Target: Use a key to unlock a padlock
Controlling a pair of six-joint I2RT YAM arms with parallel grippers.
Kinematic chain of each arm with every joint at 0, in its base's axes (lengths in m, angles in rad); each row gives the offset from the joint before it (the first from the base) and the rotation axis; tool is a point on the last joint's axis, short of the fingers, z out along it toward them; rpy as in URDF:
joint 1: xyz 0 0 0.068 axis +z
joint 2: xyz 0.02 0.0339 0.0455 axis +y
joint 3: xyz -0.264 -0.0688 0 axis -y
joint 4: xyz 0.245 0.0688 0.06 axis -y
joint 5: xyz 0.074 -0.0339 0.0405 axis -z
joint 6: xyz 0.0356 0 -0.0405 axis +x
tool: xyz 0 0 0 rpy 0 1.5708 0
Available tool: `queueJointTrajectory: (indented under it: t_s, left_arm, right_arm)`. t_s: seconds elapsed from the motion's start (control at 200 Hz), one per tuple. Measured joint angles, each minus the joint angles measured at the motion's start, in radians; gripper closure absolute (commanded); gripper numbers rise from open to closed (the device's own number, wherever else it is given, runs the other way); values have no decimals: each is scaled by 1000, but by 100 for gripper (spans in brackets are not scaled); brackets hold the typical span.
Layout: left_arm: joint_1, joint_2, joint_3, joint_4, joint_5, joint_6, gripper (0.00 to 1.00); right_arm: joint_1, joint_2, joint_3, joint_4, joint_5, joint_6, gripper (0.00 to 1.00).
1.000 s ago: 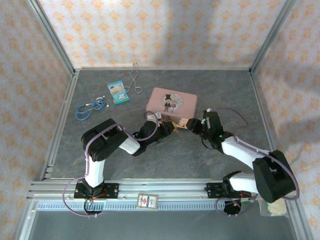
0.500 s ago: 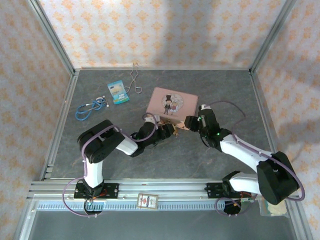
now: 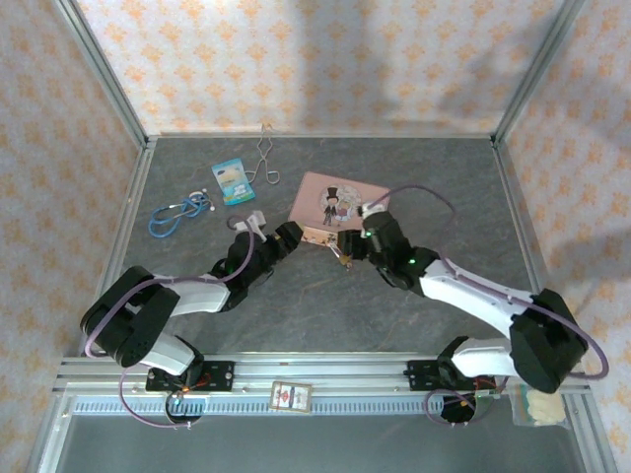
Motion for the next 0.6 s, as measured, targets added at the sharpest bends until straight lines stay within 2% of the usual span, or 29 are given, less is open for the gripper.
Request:
queueJointTrajectory:
  t_s: [0.23,0.395,0.601]
  left_arm:
    - [42,-4,-16,-3,-16,-5,27]
    - [43,-3,-18,5,-15,-11,27]
    - [53,0,-40,27,-15,-17,27]
  right_arm:
    - [148,301,221,-185,74,-79,49]
    - [174,447,322,-326,173,-93,49]
    - [174,521,397,-419,284,-92,52]
